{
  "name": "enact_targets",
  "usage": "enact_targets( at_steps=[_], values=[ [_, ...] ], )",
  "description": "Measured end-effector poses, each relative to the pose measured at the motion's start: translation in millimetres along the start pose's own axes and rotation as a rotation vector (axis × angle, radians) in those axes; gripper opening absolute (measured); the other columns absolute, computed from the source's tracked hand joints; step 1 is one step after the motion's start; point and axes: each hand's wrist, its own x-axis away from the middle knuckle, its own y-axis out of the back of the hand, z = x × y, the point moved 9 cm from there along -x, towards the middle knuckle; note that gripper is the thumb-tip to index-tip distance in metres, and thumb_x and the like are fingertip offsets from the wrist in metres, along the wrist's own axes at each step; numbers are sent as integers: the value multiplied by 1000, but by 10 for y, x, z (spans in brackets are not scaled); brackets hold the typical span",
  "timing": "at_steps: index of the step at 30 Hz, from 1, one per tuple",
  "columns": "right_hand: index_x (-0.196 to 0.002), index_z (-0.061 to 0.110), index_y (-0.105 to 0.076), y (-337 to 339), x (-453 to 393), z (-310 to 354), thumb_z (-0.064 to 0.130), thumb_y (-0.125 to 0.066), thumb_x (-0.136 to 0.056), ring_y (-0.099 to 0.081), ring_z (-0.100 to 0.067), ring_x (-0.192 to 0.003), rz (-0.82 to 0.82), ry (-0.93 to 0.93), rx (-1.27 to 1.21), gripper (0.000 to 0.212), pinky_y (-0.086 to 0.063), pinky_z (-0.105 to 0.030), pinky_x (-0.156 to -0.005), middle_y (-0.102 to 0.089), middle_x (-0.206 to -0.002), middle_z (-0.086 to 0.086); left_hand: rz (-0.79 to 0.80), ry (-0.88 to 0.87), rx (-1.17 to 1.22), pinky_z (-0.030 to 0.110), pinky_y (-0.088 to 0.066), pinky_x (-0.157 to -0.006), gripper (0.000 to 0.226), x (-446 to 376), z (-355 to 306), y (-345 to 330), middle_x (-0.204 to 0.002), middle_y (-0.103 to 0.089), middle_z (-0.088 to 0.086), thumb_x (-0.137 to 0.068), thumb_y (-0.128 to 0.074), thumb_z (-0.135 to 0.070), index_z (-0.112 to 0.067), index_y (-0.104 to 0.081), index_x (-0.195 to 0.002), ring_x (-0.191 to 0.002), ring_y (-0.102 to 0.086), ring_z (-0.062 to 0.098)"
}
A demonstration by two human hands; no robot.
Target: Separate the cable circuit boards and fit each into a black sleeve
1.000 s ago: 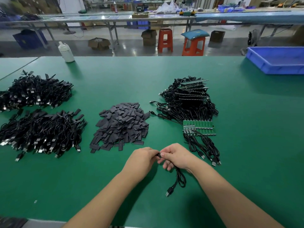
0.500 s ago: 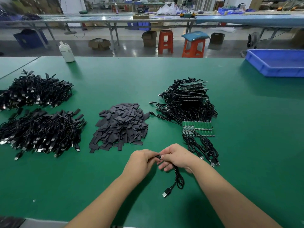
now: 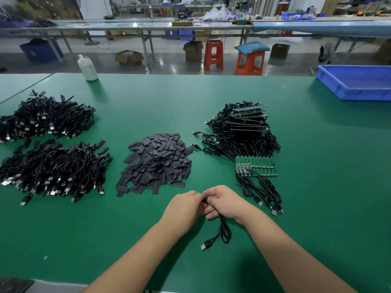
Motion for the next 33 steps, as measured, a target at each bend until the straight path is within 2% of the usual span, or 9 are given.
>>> enact_targets(
  at_steps=[6,9,11,14,19,22,27,30,33],
  values=[
    [-127,-2,-57,-32,32,124,1,-35,-101,-71,-21,-83,-10,43,26,35,-61,-38,-82,-69,-94,-9,22,-91,-105,32,-47,-88,44,-32,-30,6,-125,-52,3,-90,-56,-13,-17,-50,-134,-109,-55,23],
    [-126,-6,-56,104,25,185,4,-46,-102,-70,-18,-70,-112,62,-59,28,-61,-30,-70,-70,-93,-15,-128,50,200,33,-48,-89,66,-11,64,177,-148,-38,-1,-90,-55,-2,-18,-32,-150,-110,-58,21],
    [-120,-8,-58,201,19,235,4,-50,-101,-71,-18,-68,-177,98,-268,24,-60,-27,-66,-72,-90,-15,-197,267,588,30,-48,-92,56,47,197,221,-135,-51,-5,-97,-55,-15,-21,-34,-149,-105,-61,13],
    [-114,-5,-60,293,3,323,5,-53,-100,-74,-23,-85,-204,172,-693,19,-61,-31,-74,-74,-95,-15,3,369,1067,20,-47,-72,22,79,119,-2,-84,-65,-16,-100,-56,-25,-13,-63,-117,-73,-57,6],
    [-113,-7,-57,251,-73,406,4,-49,-101,-74,-27,-92,-180,228,-1048,18,-61,-34,-79,-74,-99,-19,90,331,1189,23,-53,-73,10,114,38,-59,-80,-70,6,-92,-66,-6,-2,-67,-101,-71,-65,13],
    [-118,0,-61,272,-102,397,10,-55,-100,-71,-22,-100,-255,225,-768,21,-57,-33,-92,-73,-108,-13,27,375,1111,31,-57,-67,8,105,225,33,-69,-67,-3,-90,-68,-6,-13,-67,-89,-66,-69,18],
    [-122,16,-67,875,162,438,25,-55,-98,-64,-16,-101,-717,290,462,28,-49,-29,-91,-67,-120,4,-257,520,504,32,-61,-69,20,183,1224,660,-90,-74,-6,-90,-66,-21,-25,-72,-109,-68,-70,12],
    [-134,14,-57,1298,213,185,30,-53,-98,-41,-27,-137,-843,126,765,40,-31,-43,-115,-52,-143,-9,-343,592,175,29,-57,-54,25,316,1891,1111,-85,-72,1,-90,-61,-18,-14,-72,-112,-60,-66,15],
    [-149,12,-37,1597,197,-188,41,-53,-98,-26,-34,-146,-771,-125,774,61,-26,-49,-117,-34,-156,-17,-273,744,-125,28,-51,-51,20,439,2568,1363,-76,-62,4,-93,-56,-19,-8,-71,-99,-59,-60,21]
  ],
)
